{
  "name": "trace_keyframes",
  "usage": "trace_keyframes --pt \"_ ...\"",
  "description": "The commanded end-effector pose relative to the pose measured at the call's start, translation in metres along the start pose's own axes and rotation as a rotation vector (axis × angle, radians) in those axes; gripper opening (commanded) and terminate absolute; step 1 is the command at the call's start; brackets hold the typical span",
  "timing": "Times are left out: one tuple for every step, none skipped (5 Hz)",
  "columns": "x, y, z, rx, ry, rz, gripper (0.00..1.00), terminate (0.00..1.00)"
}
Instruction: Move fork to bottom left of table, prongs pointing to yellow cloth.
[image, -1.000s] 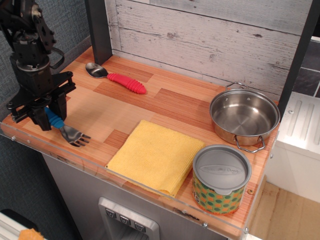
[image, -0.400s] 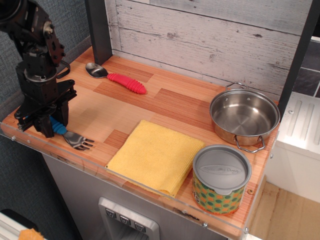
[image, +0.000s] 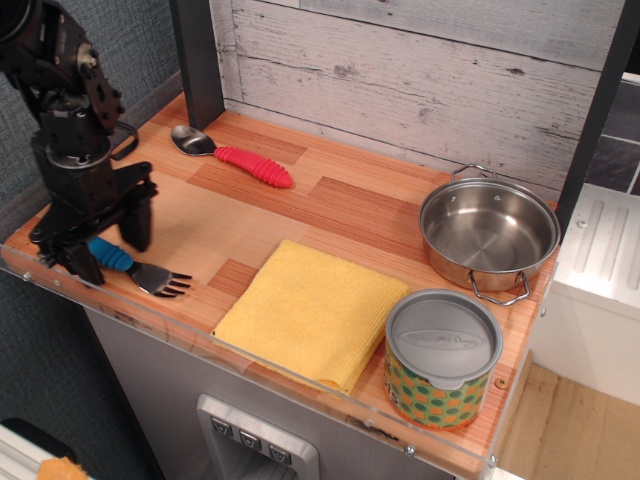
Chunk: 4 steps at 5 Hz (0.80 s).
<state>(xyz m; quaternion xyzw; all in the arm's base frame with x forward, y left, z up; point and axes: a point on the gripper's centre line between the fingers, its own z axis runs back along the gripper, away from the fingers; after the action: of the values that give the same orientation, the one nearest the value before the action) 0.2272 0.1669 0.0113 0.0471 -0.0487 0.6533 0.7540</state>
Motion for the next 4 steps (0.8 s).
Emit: trace_keyframes --pt "0.02 -0.015 0.041 -0.051 -0.061 -0.079 1.0 0.0" --pt "0.019 -0.027 0.058 -0.069 -0.072 -0.132 1.0 0.0" --pt "0.013 -0.039 0.072 -0.09 -0.074 -0.242 1.0 0.0" --pt "0.004 -0.055 0.085 -0.072 -0.09 -0.408 1.0 0.0"
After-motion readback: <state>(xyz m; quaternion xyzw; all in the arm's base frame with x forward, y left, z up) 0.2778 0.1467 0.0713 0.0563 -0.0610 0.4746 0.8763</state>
